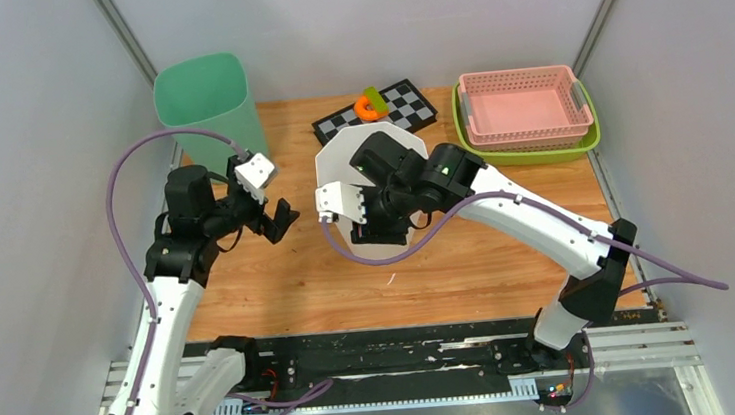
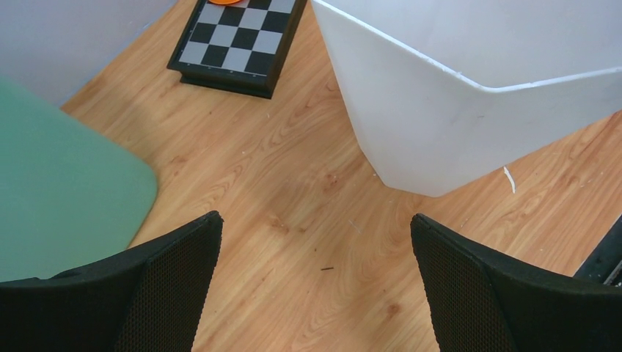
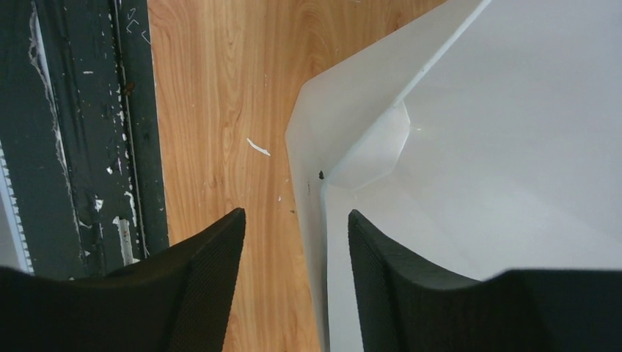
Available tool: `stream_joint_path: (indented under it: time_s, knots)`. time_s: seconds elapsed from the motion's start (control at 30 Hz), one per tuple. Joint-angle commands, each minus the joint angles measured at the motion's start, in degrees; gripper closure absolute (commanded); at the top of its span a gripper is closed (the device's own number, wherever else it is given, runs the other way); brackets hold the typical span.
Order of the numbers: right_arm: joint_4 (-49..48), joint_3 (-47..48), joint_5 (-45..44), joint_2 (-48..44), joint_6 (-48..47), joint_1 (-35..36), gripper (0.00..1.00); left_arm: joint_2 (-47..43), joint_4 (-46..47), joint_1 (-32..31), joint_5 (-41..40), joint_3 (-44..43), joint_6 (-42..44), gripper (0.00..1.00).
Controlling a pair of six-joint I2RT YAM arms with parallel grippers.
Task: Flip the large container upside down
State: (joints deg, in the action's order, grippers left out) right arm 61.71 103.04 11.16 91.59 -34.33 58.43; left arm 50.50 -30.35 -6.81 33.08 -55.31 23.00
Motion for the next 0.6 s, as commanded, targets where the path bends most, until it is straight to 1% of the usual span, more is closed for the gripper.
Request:
stream_joint_path:
  time_s: [0.0, 0.07, 0.13, 0.2, 0.23, 0.3, 0.4, 0.43, 0.57]
  knots:
    - [2.8, 2.0, 0.5, 0.5, 0.9, 0.8, 0.50, -1.6, -0.4, 0.5, 1.7, 1.0, 0.8, 0.00]
    - [2.8, 2.1, 0.5, 0.8, 0.9, 0.8, 0.57, -1.7, -0.4, 0.5, 2.0, 1.0, 0.7, 0.00]
    - [2.8, 2.1, 0.7, 1.1, 0.8, 0.8, 0.62, -1.8, -0.4, 0.4, 2.1, 1.1, 0.8, 0.00]
    - [2.8, 2.3, 0.9, 1.3, 0.8, 0.8, 0.70, -1.9, -0.4, 0.5, 2.2, 1.2, 0.7, 0.00]
    - [2.8, 2.4, 1.1, 1.3, 0.8, 0.8, 0.73, -1.9, -0.4, 0.5, 2.3, 1.3, 0.7, 0.00]
    - [2.9, 2.8, 1.1, 1.5, 0.8, 0.8, 0.81, -2.0, -0.4, 0.5, 2.6, 1.3, 0.7, 0.00]
    - [3.2, 3.8, 1.1, 2.0, 0.9, 0.8, 0.95, -2.0, -0.3, 0.5, 3.0, 1.4, 0.7, 0.00]
    - [3.4, 4.2, 1.2, 2.2, 1.0, 0.8, 0.97, -2.1, -0.3, 0.4, 3.0, 1.4, 0.7, 0.00]
    - [4.3, 6.2, 1.6, 2.6, 1.3, 0.8, 0.97, -2.3, -0.2, 0.4, 3.2, 1.6, 0.7, 0.00]
